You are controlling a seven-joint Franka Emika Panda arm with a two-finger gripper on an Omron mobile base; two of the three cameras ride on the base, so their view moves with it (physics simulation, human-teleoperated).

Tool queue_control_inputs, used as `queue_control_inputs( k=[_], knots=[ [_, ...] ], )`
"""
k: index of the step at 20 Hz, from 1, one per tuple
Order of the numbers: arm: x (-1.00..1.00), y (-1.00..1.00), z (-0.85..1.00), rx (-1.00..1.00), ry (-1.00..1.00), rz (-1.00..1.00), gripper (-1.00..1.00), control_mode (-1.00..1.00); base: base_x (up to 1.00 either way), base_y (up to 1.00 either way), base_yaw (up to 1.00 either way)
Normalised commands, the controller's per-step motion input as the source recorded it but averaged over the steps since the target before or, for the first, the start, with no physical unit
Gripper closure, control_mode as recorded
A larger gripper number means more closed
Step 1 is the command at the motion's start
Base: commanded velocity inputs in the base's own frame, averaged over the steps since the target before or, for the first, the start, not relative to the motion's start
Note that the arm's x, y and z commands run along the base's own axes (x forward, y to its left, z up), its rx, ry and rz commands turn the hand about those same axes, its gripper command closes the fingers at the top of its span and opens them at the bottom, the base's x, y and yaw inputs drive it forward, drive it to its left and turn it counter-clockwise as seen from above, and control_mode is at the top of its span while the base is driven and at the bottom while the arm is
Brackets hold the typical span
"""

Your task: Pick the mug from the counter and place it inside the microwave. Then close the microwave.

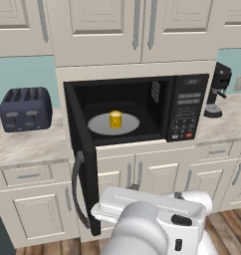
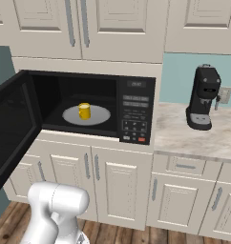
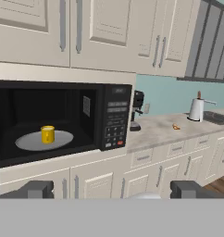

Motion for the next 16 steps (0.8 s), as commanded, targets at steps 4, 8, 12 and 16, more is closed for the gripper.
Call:
queue_control_inputs(
  k=[4, 8, 12, 16],
  knots=[
    [0.0, 0.66, -0.16, -0.05, 0.0, -0.11, -1.0, -1.0, 0.0, 0.0, 0.0],
    [0.17, 0.36, -0.47, -0.06, 0.0, -0.12, -1.0, -1.0, 0.0, 0.0, 0.0],
    [0.3, 0.36, -0.33, -0.05, 0.0, -0.08, -1.0, -1.0, 0.0, 0.0, 0.0],
    [0.24, 0.57, -0.06, -0.06, -0.02, -0.03, -1.0, -1.0, 0.0, 0.0, 0.0]
  ],
)
